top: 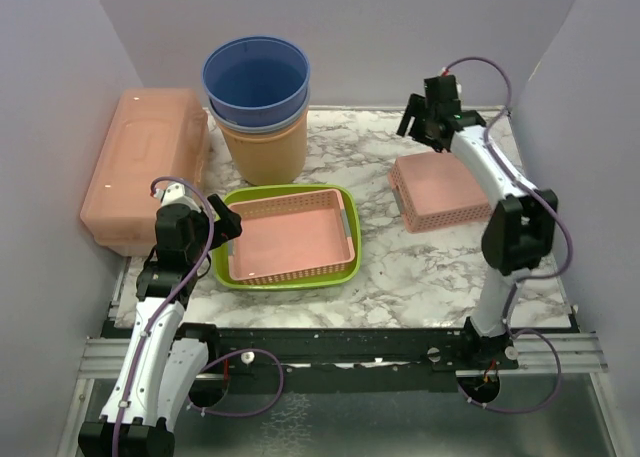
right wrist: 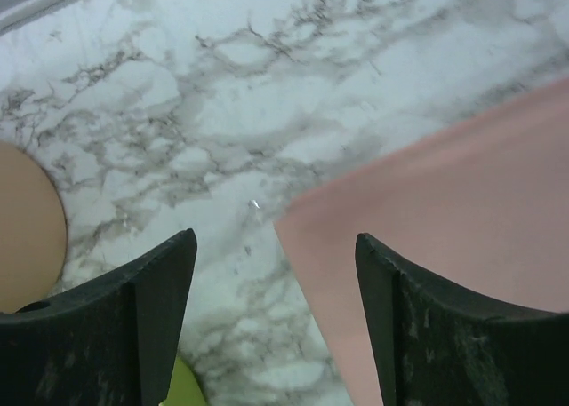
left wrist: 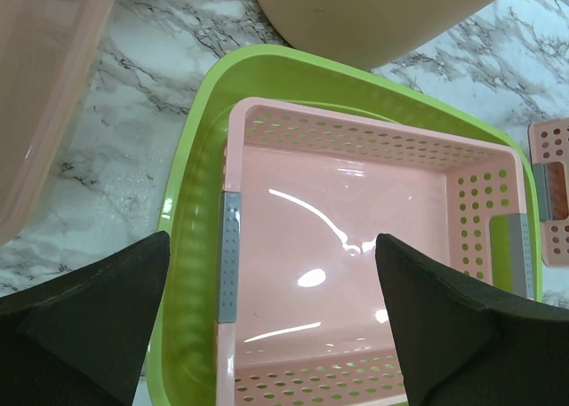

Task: Turn the large container upside down
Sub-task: Move the container to the corner of the board.

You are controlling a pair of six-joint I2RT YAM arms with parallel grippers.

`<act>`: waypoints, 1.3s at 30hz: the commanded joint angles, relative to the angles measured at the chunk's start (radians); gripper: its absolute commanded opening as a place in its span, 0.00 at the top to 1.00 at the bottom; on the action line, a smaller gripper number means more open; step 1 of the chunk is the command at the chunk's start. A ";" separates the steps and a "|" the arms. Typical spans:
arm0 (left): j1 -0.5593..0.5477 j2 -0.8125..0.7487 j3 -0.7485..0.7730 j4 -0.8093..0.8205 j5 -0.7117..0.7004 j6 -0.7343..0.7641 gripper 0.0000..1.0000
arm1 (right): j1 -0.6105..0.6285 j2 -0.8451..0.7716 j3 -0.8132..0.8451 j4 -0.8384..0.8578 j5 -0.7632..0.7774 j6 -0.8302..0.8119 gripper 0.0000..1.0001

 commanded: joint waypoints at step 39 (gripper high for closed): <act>0.006 -0.005 -0.012 0.023 0.010 0.005 0.01 | 0.130 0.538 0.400 -0.179 0.224 -0.080 0.23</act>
